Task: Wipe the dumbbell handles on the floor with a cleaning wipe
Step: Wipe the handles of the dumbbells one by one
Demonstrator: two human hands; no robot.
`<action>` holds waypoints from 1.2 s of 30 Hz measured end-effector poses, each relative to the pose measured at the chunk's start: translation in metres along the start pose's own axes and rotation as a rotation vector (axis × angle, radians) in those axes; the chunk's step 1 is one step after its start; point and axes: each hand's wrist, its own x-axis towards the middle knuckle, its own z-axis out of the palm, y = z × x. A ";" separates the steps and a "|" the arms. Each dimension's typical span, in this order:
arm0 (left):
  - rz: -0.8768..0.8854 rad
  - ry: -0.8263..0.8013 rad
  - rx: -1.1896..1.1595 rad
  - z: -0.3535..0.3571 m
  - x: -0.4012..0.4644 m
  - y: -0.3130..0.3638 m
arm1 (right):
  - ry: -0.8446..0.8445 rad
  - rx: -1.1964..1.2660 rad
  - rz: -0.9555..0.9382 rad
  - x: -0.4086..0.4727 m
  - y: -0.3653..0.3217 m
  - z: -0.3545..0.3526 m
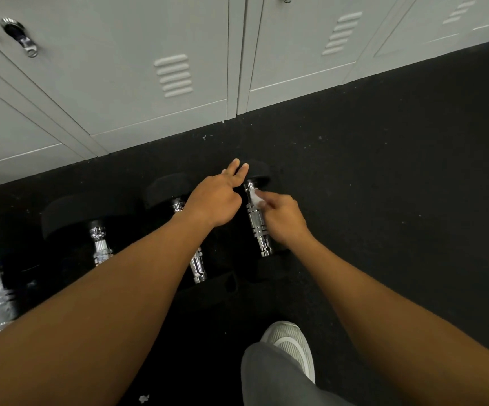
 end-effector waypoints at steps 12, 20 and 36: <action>0.010 -0.049 -0.003 -0.004 0.001 0.001 | 0.331 0.187 0.155 -0.021 0.009 -0.055; 0.002 -0.033 0.036 -0.008 0.001 0.004 | -0.391 -1.063 -0.713 0.002 -0.002 -0.010; 0.002 -0.002 0.041 -0.003 0.001 0.003 | -0.490 -1.255 -0.600 -0.019 -0.018 0.002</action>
